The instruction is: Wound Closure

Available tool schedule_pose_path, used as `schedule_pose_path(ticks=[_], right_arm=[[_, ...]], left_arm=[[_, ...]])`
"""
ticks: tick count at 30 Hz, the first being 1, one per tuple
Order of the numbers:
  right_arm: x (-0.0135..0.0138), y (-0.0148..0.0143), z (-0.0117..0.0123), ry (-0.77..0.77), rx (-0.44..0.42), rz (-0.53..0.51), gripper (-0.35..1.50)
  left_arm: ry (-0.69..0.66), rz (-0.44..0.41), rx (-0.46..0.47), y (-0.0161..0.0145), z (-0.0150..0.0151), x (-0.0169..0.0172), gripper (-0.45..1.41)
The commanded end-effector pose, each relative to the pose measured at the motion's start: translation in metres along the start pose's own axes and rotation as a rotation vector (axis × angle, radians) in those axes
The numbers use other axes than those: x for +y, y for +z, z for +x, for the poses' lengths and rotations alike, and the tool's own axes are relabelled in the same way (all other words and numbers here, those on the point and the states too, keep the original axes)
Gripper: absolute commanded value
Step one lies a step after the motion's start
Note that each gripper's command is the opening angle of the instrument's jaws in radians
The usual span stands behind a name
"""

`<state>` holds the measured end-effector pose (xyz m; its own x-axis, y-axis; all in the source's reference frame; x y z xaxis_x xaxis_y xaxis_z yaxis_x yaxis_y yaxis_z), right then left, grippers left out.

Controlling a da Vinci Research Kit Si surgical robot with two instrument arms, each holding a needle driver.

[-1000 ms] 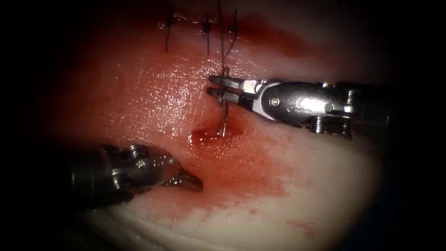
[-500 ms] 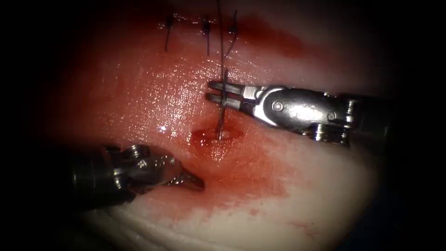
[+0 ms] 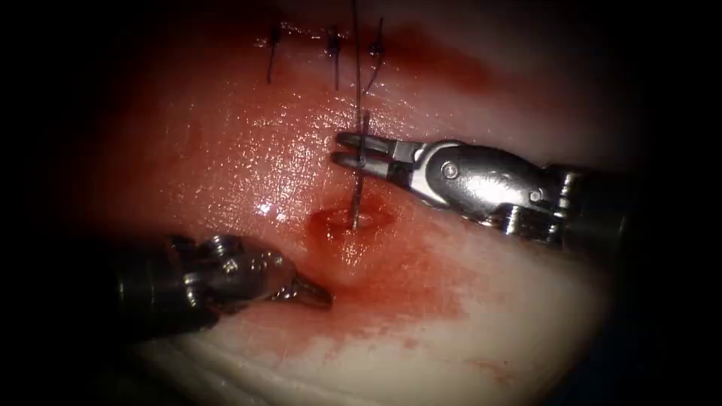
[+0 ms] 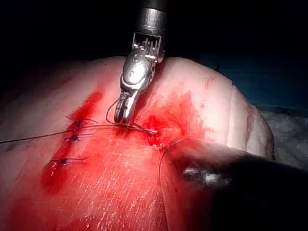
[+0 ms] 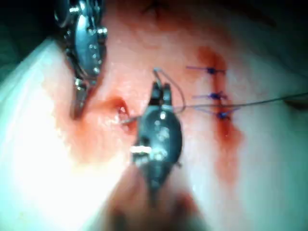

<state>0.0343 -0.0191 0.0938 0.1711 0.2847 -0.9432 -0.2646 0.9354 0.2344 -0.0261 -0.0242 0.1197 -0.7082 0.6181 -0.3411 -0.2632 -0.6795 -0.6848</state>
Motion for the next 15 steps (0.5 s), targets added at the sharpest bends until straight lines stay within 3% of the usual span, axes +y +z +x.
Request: schedule_pose_path(ticks=[1,15], right_arm=[[0.0001,0.0009,-0.0001,0.000,0.002,0.001,-0.35],[0.0009,0.0008,0.0011,0.013,-0.001,0.000,-0.35]], left_arm=[[0.001,0.000,0.000,0.0010,0.0001,-0.0002,-0.40],[-0.003,0.005,0.016,0.0021,0.0007,-0.0002,-0.37]])
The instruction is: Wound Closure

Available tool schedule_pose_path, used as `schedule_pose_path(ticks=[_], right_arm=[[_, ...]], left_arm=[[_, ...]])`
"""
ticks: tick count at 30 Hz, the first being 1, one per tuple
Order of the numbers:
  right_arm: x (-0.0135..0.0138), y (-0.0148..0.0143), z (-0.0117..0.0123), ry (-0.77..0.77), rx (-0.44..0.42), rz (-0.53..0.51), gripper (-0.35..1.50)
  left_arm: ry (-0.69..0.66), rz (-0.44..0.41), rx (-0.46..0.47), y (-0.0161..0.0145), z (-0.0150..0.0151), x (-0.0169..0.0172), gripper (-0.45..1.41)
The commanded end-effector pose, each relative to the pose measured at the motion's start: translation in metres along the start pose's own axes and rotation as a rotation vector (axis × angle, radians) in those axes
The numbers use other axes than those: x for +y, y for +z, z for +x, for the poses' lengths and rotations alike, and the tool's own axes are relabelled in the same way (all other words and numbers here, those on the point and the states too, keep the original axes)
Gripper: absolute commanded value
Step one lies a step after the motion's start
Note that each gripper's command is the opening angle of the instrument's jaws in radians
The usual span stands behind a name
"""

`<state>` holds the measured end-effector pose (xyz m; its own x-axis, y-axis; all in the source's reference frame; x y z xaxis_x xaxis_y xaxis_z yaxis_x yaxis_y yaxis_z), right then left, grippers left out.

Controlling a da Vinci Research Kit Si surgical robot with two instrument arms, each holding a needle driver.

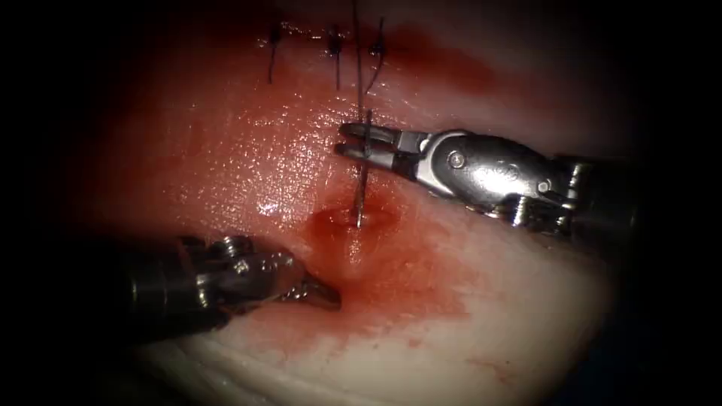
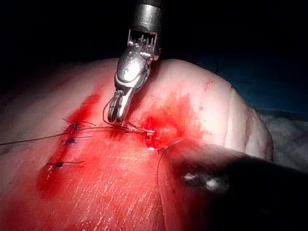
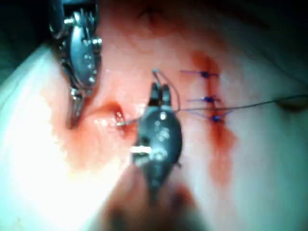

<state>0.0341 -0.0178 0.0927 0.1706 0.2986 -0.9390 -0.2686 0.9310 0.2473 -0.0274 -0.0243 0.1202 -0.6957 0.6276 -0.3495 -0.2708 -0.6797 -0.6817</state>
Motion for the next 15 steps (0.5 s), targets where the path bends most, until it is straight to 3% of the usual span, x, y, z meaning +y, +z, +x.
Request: schedule_pose_path(ticks=[1,7,15], right_arm=[[-0.0002,0.0010,-0.0003,0.004,0.002,0.001,-0.35],[-0.0003,0.0010,-0.0004,0.050,0.004,0.007,-0.35],[-0.0010,0.0011,-0.0009,0.250,-0.022,0.036,-0.35]], left_arm=[[0.001,0.000,0.000,0.0008,0.0000,-0.0002,-0.35],[0.004,0.004,0.003,0.0009,-0.0002,-0.0005,-0.35],[0.022,0.010,0.002,0.0015,-0.0012,-0.0013,-0.33]])
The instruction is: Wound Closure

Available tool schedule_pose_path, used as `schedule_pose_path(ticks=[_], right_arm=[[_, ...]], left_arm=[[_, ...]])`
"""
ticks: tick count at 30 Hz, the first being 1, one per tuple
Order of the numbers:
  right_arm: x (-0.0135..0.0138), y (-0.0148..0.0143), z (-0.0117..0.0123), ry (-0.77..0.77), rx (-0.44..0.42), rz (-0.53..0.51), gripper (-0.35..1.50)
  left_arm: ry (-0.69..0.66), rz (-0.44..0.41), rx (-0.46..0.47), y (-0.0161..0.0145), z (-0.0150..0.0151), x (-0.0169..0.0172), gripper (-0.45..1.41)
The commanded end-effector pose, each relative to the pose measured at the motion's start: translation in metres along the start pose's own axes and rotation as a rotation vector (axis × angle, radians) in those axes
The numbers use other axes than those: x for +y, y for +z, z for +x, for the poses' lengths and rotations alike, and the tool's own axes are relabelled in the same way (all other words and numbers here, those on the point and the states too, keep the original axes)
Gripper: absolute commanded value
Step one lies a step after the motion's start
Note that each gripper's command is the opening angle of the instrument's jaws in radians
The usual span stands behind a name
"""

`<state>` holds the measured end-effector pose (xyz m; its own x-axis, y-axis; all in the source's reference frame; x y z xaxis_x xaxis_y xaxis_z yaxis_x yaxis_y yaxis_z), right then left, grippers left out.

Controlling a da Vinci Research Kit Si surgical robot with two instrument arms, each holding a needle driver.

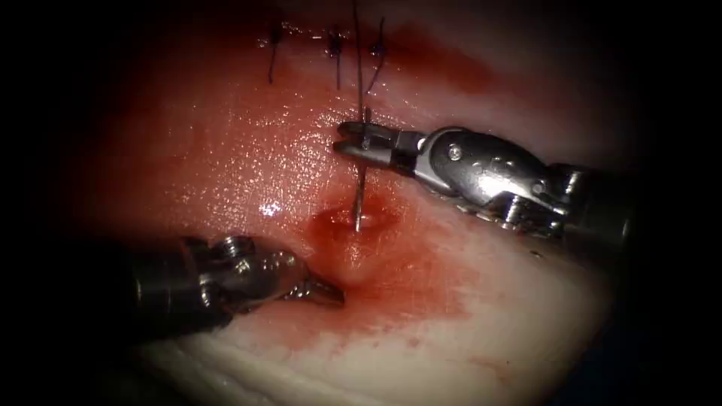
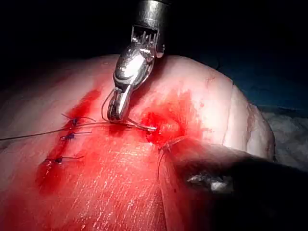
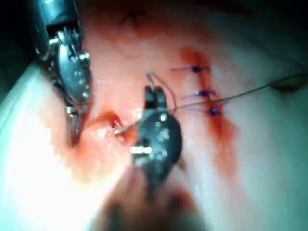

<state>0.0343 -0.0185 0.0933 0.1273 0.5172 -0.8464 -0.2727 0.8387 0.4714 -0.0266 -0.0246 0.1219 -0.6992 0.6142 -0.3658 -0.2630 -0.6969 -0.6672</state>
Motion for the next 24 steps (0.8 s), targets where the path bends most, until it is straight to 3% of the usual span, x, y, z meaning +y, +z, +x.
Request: schedule_pose_path(ticks=[1,16,24], right_arm=[[-0.0004,0.0009,-0.0004,0.031,-0.005,0.007,-0.35],[-0.0021,0.0010,-0.0016,0.334,-0.064,0.099,-0.35],[-0.0052,0.0013,-0.0046,0.454,-0.114,0.214,-0.35]], left_arm=[[0.001,-0.001,-0.001,0.0008,0.0000,-0.0002,-0.33],[0.003,-0.003,-0.002,0.0006,-0.0001,-0.0002,-0.35],[0.000,0.000,0.007,0.0001,0.0005,-0.0001,-0.35]])
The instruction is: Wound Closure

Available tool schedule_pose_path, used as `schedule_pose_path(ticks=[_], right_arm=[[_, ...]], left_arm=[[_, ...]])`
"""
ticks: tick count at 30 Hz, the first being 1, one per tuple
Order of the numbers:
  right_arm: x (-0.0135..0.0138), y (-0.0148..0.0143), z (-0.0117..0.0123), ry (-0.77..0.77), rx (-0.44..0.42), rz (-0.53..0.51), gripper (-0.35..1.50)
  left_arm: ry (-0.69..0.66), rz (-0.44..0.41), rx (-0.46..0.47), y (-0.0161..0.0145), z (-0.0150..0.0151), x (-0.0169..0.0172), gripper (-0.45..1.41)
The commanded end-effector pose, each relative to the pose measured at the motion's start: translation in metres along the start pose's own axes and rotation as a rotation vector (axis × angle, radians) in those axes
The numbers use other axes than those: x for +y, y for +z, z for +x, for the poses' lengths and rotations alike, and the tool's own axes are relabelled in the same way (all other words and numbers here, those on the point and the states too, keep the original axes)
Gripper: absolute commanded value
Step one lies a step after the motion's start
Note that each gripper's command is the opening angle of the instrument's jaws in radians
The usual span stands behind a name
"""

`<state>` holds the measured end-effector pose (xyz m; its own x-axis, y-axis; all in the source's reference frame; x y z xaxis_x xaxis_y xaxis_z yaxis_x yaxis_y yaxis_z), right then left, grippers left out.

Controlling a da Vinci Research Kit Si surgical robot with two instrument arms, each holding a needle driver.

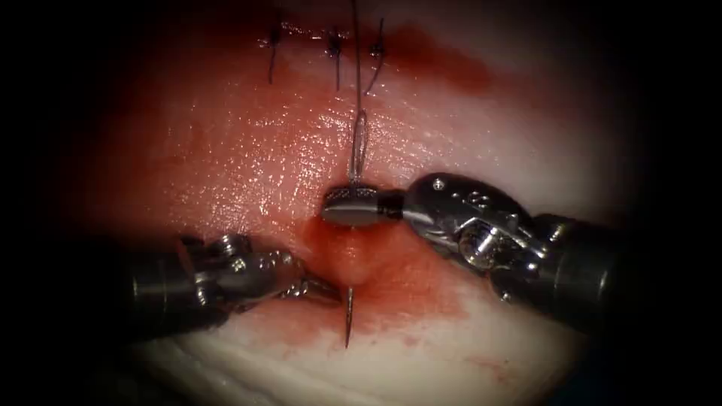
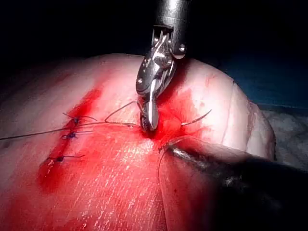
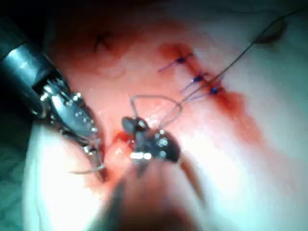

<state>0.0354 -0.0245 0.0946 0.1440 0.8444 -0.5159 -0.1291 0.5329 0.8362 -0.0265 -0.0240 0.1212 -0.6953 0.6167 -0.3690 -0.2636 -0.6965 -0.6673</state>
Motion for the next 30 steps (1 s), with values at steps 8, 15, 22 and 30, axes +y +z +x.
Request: schedule_pose_path(ticks=[8,15,22,30], right_arm=[[0.0009,-0.0003,0.0002,-0.120,0.067,-0.021,0.86],[0.0035,-0.0071,0.0019,-0.234,0.091,-0.112,1.01],[0.0035,-0.0099,0.0015,-0.243,0.092,-0.125,1.01],[0.0036,-0.0098,0.0007,-0.250,0.091,-0.125,0.99]], left_arm=[[0.118,0.022,0.095,-0.0010,0.0024,0.0007,-0.30],[0.317,0.034,0.198,-0.0026,0.0029,0.0012,-0.01],[0.523,0.055,0.307,-0.0030,0.0039,0.0019,0.34],[0.676,-0.016,0.313,-0.0019,0.0037,0.0035,0.32]])
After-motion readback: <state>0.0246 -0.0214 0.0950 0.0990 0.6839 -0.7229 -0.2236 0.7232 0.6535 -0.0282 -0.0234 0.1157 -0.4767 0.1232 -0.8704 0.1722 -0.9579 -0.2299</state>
